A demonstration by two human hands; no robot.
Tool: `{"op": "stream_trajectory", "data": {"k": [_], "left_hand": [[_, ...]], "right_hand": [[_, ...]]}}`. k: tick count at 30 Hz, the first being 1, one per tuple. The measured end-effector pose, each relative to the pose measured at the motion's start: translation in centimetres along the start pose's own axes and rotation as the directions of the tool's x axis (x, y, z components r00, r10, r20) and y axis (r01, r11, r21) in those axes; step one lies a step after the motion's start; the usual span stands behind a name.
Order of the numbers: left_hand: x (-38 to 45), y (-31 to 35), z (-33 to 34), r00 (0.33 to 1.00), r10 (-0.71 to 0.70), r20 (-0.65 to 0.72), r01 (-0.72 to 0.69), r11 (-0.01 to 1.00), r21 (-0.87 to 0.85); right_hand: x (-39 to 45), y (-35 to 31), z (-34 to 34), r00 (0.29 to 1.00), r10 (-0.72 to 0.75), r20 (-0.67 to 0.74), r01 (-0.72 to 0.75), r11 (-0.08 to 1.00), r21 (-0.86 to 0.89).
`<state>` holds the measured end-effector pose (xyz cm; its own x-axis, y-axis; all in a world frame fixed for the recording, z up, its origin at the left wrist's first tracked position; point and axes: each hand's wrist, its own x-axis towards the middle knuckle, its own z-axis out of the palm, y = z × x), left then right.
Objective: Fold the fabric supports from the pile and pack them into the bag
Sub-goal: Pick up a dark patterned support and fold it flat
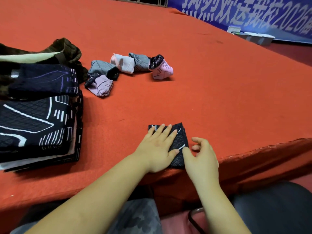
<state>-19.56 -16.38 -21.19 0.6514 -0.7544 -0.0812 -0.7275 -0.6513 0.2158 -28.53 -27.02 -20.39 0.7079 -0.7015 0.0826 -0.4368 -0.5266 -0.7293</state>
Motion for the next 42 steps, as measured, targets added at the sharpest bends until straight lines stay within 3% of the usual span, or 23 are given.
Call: {"op": "stream_trajectory", "data": {"k": [3,6,8,10,13,16,19,21,24,26,28,30,33,35,38,40,42], "left_hand": [[0.0,-0.1,0.0,1.0,0.008,0.003,-0.008,1.0,-0.023],[-0.2,-0.3,0.2,0.998,-0.031,-0.052,0.025,0.992,-0.12],[-0.5,-0.5,0.4,0.972,-0.176,-0.153,0.13,0.955,-0.267],[-0.6,-0.9,0.3,0.923,-0.315,-0.22,0.212,0.895,-0.393],[-0.7,-1.8,-1.0,0.901,-0.354,-0.25,0.214,0.865,-0.454],[-1.3,-2.9,-3.9,0.905,-0.265,-0.332,0.138,0.922,-0.361],[-2.4,-3.3,-7.3,0.908,-0.049,-0.416,0.025,0.998,-0.063],[-2.9,-3.2,-9.4,0.922,0.074,-0.381,-0.04,0.995,0.097],[-3.9,-3.2,-11.6,0.946,0.129,-0.297,-0.103,0.989,0.101],[-4.9,-3.5,-12.5,0.96,0.102,-0.26,-0.091,0.994,0.054],[-6.1,-3.8,-13.2,0.959,0.067,-0.276,-0.065,0.998,0.016],[-7.4,-4.2,-13.9,0.944,0.015,-0.329,-0.042,0.996,-0.077],[-8.9,-5.0,-15.2,0.908,-0.107,-0.405,-0.011,0.96,-0.28],[-9.6,-5.9,-16.0,0.861,-0.202,-0.467,-0.033,0.893,-0.448],[-10.7,-7.4,-17.0,0.808,-0.328,-0.49,-0.097,0.747,-0.658],[-11.4,-8.9,-17.2,0.777,-0.401,-0.485,-0.096,0.686,-0.721],[-12.1,-10.7,-17.3,0.743,-0.465,-0.482,-0.076,0.656,-0.751]], "right_hand": [[1.0,0.0,0.1,0.999,0.026,0.034,-0.013,0.947,-0.321],[0.9,-0.3,0.2,0.998,0.021,0.052,0.001,0.921,-0.389],[1.0,-0.3,0.1,0.996,0.005,0.084,0.031,0.907,-0.421],[1.2,-0.2,0.0,0.991,-0.068,0.116,0.104,0.935,-0.338],[1.2,-1.0,-0.4,0.968,-0.191,0.163,0.188,0.982,0.034],[1.9,-3.1,-2.0,0.908,-0.372,0.195,0.35,0.927,0.137],[2.7,-6.2,-3.8,0.788,-0.524,0.325,0.514,0.849,0.122],[2.7,-8.1,-4.6,0.717,-0.577,0.391,0.586,0.803,0.109],[2.2,-10.3,-5.3,0.668,-0.635,0.387,0.647,0.753,0.118],[1.7,-11.2,-5.5,0.672,-0.665,0.325,0.658,0.738,0.149],[1.2,-11.4,-5.4,0.741,-0.635,0.219,0.594,0.772,0.228],[0.8,-11.5,-5.1,0.839,-0.516,0.17,0.436,0.826,0.356],[0.3,-12.0,-4.2,0.916,-0.303,0.264,0.141,0.857,0.495],[-0.3,-12.9,-3.3,0.889,-0.206,0.41,-0.082,0.808,0.584],[-1.5,-15.2,-1.4,0.786,-0.198,0.585,-0.32,0.68,0.66],[-2.2,-17.1,0.2,0.754,-0.241,0.611,-0.358,0.63,0.69],[-2.7,-19.2,2.1,0.765,-0.253,0.592,-0.327,0.639,0.696]]}}
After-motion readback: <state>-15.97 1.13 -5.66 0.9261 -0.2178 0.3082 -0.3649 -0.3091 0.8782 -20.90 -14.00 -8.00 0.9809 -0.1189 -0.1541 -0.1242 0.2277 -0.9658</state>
